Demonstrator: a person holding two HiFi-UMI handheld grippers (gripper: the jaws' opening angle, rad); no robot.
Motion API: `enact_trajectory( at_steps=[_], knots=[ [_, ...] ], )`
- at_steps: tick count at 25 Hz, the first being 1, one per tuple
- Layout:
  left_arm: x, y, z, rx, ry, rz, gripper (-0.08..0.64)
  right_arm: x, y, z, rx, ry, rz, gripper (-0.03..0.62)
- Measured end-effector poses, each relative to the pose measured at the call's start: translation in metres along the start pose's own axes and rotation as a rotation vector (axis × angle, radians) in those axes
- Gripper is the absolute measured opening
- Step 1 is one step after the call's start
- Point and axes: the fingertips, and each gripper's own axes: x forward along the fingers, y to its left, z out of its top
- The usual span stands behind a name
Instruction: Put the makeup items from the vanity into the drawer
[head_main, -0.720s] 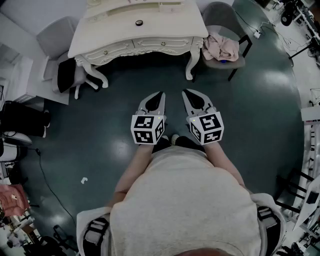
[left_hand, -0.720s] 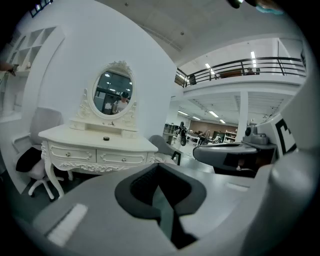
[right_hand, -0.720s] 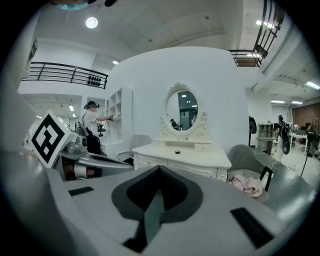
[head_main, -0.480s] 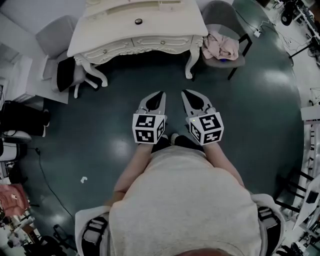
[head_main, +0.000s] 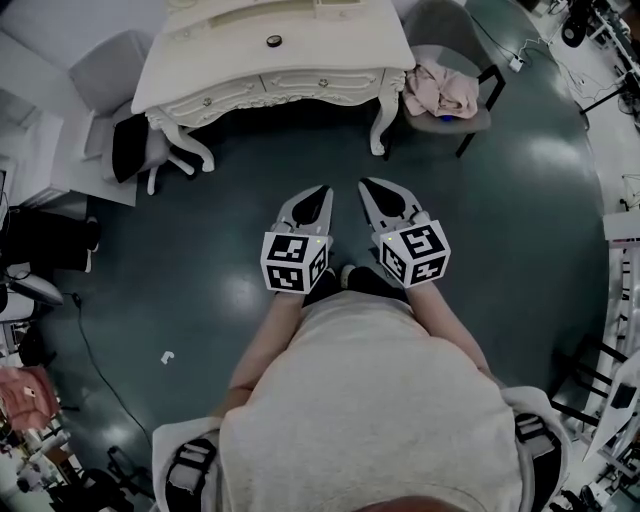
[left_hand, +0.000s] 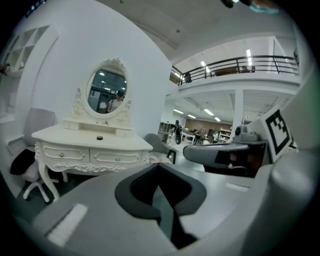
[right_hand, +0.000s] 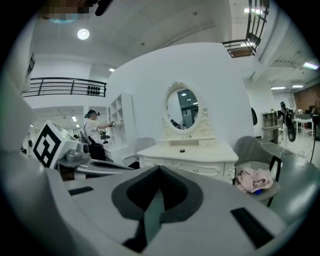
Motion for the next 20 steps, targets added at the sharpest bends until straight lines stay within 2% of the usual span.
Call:
enact_trajectory(
  at_steps=[2, 7, 14, 20],
  knots=[
    [0.004, -0.006, 0.004, -0.009, -0.032, -0.031, 0.009, 0.001, -0.002, -0.001, 0.008, -0.002, 0.027, 0.008],
    [0.016, -0.011, -0.005, 0.0, -0.006, 0.013, 0.009, -0.004, -0.008, -0.012, 0.011, 0.024, 0.075, 0.008],
    [0.031, -0.012, -0.008, -0.005, 0.015, 0.052, 0.009, -0.005, -0.03, -0.022, 0.014, 0.051, 0.069, 0.008],
    [0.06, 0.006, -0.017, -0.044, 0.07, 0.023, 0.009, 0.026, -0.046, -0.029, 0.075, 0.075, 0.081, 0.008]
  ],
)
